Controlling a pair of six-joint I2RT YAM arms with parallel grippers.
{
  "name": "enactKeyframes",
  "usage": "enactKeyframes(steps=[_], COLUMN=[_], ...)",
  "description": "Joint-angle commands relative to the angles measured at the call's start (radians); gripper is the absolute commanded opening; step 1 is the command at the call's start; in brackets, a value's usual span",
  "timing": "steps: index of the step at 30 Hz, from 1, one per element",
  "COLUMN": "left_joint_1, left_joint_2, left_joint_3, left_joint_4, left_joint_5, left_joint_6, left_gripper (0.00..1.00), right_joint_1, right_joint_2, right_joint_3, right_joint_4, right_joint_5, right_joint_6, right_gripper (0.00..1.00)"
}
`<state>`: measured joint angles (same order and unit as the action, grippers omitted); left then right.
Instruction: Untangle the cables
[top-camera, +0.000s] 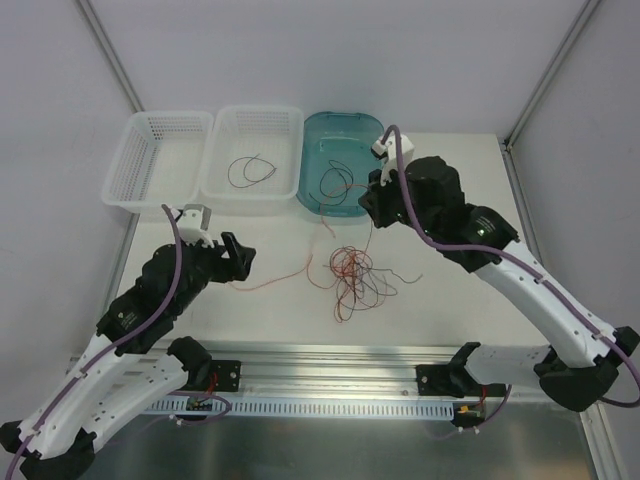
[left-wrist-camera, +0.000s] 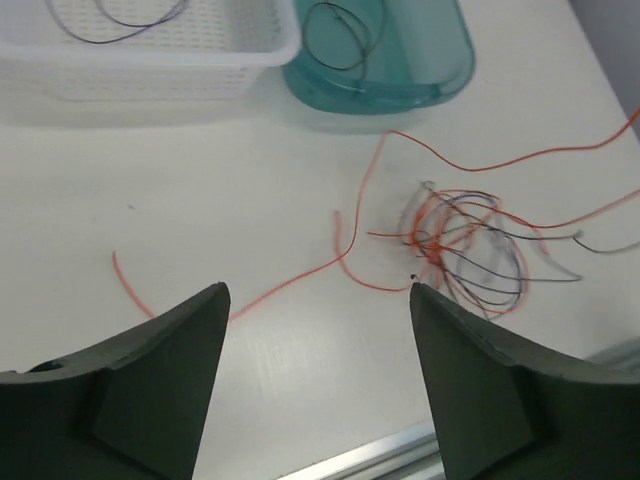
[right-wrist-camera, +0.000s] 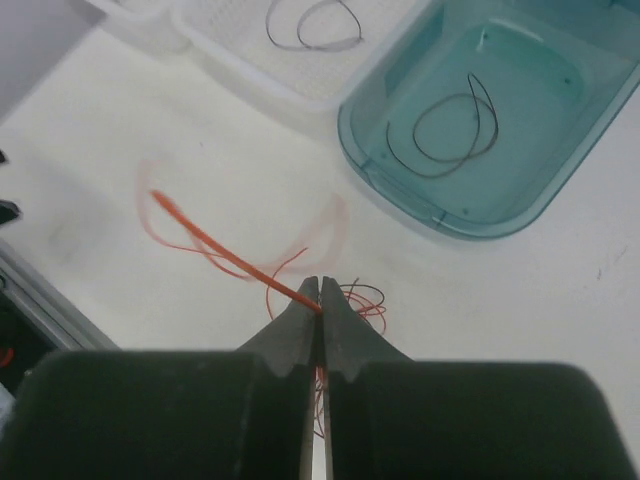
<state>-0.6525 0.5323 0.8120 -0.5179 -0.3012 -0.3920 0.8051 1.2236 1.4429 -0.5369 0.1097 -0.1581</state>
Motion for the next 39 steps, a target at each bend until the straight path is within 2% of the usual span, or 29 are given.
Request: enactKeyframes(steps=[1,6,8,13,18,22,25,26,27,29,30,31,32,33,35,37,38,39], left_joint_1=[0.008,0.005,0.001,-0.064,-0.136,-0.142,-0.142,-0.144,-0.142,-0.144,-0.144,-0.144,-0.144,-0.145,-0.142,-0.136,-0.131,-0.124], left_joint_2=[-0.018,0.017,0.040,0.106,0.173,0.231,0.265,0.274,0.291,0.305,0.311,0.311,0.304,0.290,0.273,0.252,0.247,0.239], left_joint_3=[-0.031,-0.105,-0.123,-0.162,-0.175,-0.186,-0.204,-0.208,-0.208,-0.200,-0.195,-0.194,-0.191,-0.185,-0.145,-0.108,-0.058,-0.030], left_joint_4=[0.166,0.365,0.418,0.571,0.640,0.708,0.778,0.803,0.809,0.817,0.818,0.819,0.817,0.793,0.751,0.679,0.650,0.621], left_joint_5=[0.250,0.512,0.531,0.519,0.344,0.278,0.254,0.245,0.240,0.238,0.232,0.223,0.205,0.183,0.117,0.047,0.028,0.011], left_joint_6=[0.024,-0.022,-0.033,-0.041,0.011,0.030,0.044,0.048,0.050,0.048,0.050,0.056,0.065,0.070,0.093,0.107,0.122,0.131], left_gripper=[0.75,0.80,0.81,0.82,0.84,0.84,0.79,0.77,0.65,0.51,0.37,0.16,0.05,0.00,0.00,0.00,0.00,0.00], right_joint_1=[0.009,0.016,0.022,0.052,0.086,0.103,0.112,0.115,0.117,0.118,0.118,0.118,0.118,0.118,0.115,0.114,0.111,0.112], right_joint_2=[-0.052,-0.036,-0.029,0.023,0.051,0.063,0.068,0.067,0.066,0.066,0.065,0.063,0.063,0.062,0.059,0.059,0.059,0.054], right_joint_3=[0.004,0.036,0.030,0.019,-0.012,-0.026,-0.030,-0.030,-0.035,-0.044,-0.050,-0.055,-0.070,-0.079,-0.114,-0.139,-0.160,-0.173], right_joint_4=[0.043,0.090,0.107,0.133,0.169,0.186,0.196,0.199,0.207,0.215,0.216,0.215,0.212,0.207,0.198,0.190,0.184,0.181], right_joint_5=[-0.056,-0.100,-0.143,-0.165,-0.208,-0.225,-0.238,-0.243,-0.246,-0.242,-0.237,-0.229,-0.210,-0.199,-0.161,-0.143,-0.137,-0.136], right_joint_6=[0.084,0.150,0.185,0.218,0.241,0.247,0.252,0.253,0.253,0.255,0.255,0.253,0.247,0.241,0.235,0.233,0.232,0.230], right_gripper=[0.01,0.01,0.01,0.01,0.01,0.01,0.01,0.01,0.01,0.01,0.01,0.01,0.01,0.01,0.07,0.18,0.28,0.34])
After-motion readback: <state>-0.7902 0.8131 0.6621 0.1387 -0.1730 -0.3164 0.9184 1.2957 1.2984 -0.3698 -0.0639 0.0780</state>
